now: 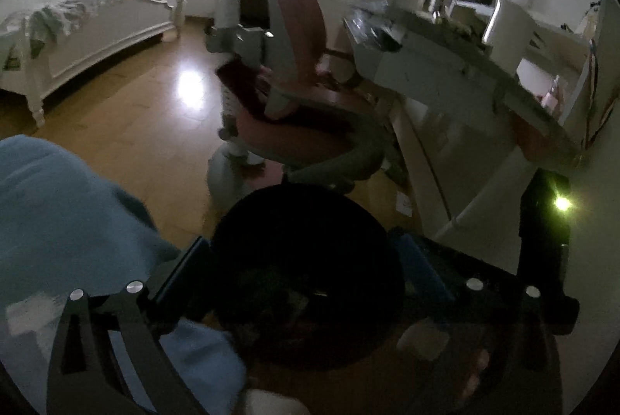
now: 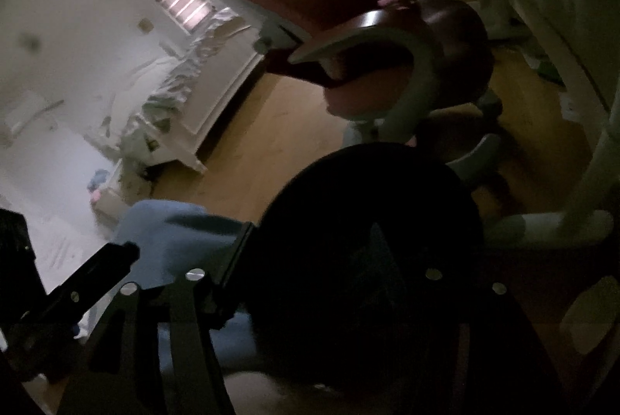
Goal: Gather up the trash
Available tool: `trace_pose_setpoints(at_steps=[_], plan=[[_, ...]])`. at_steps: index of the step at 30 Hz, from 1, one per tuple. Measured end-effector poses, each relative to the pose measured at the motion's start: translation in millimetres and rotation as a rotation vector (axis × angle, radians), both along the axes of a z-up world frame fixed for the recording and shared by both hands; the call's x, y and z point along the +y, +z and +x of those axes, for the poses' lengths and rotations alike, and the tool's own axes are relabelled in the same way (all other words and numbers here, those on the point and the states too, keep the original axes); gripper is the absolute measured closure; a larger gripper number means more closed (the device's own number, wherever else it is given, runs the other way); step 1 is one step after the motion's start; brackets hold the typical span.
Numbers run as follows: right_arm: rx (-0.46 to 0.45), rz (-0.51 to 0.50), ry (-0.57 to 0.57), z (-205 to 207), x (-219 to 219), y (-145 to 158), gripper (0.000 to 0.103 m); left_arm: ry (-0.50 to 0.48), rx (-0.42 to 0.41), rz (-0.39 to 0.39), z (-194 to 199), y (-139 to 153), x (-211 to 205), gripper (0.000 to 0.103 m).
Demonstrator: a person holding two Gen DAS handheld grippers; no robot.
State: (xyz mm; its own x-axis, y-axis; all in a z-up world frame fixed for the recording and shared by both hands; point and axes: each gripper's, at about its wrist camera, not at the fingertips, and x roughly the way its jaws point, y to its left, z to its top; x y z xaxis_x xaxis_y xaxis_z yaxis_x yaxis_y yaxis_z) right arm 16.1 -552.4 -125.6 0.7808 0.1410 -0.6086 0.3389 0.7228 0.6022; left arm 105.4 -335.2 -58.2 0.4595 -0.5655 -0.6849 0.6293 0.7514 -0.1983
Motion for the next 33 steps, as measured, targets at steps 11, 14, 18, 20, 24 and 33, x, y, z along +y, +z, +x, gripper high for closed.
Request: trace_pose_setpoints(at_steps=[11,14,18,20,24,33], plan=[[-0.11,-0.025,0.212,6,98,61,0.021,0.293,-0.124,0.024,-40,43,134,0.005],[-0.125,-0.049,0.294,11,137,78,0.021,0.39,-0.138,0.068,-51,49,174,0.005],[-0.142,-0.086,0.404,17,194,97,0.019,0.517,-0.182,0.102,-72,56,229,0.005],[-0.148,-0.109,0.445,17,223,106,0.016,0.571,-0.203,0.108,-82,58,252,0.005],[-0.134,-0.137,0.529,21,275,117,0.012,0.692,-0.255,0.146,-99,62,291,0.005],[-0.166,-0.195,0.611,5,358,130,0.012,0.806,-0.237,0.086,-120,61,347,0.005]])
